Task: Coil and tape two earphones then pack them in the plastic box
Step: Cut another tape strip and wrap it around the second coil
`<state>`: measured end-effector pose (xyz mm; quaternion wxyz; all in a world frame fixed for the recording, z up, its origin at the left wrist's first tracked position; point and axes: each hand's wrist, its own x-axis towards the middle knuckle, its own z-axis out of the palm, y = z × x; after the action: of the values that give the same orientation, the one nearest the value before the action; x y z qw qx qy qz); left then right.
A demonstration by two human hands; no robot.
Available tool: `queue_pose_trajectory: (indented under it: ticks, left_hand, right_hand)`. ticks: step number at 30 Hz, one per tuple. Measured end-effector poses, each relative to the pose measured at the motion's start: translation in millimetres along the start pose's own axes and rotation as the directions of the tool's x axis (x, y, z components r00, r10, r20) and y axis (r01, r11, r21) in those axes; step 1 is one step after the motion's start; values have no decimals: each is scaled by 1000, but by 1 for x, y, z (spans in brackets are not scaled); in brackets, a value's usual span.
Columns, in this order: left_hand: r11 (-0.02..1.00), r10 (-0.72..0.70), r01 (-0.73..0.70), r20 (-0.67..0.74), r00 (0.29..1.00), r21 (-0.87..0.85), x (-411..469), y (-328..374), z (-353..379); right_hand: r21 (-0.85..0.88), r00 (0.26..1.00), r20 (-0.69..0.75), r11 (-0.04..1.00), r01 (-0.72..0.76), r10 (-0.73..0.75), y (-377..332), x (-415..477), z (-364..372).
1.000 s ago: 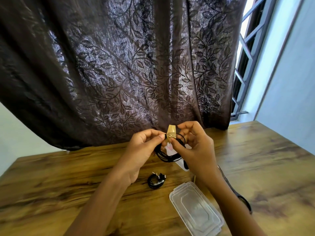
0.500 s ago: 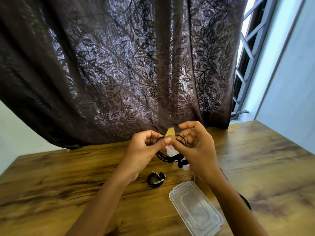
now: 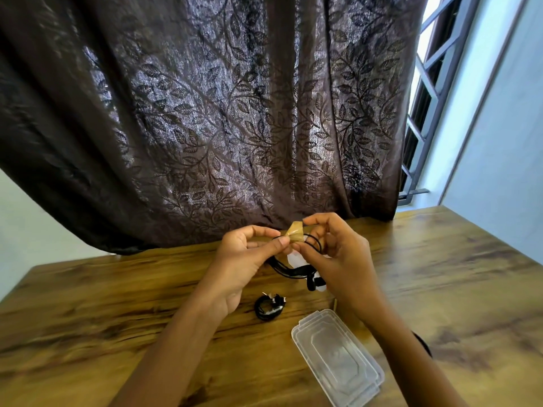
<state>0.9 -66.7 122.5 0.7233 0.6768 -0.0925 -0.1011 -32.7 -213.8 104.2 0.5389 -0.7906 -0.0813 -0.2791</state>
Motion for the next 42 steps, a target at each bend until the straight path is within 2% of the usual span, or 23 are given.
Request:
queue_pose_trajectory:
  ticks: [7,15,20,25,31,39,42]
  left_hand:
    - [1000,9,-9,-49,999,-11,-1,1,3]
    - [1000,5,-5,-65,998,-5,-4,1,6]
    - [998,-1,-2,-68,998,-56,-5,0,8]
    - [991,31,-31,-6,1000,-132,-7,3,11]
    - [992,57,-56,1,998,-112,-6,3,12]
    - [994,57,-61,-45,997,-87,-5,0,12]
    - [995,48,-54,-69,996,-82,-5,-1,13]
  right_hand:
    - [188,997,17,979,-79,77,0,-2,-1]
    - [277,987,-23,950,-145,158,3,-3,1]
    - [441,975,-27,878,-187,221,-3,-4,3]
    - [524,966,-6,823,-216,257,-8,-3,3]
    - [591,935,45,745,-310,353,-7,-4,3]
    - [584,933,-60,771,-255,354,-5,-4,6]
    - [477,964,-88,860,-182,253,-3,-4,7]
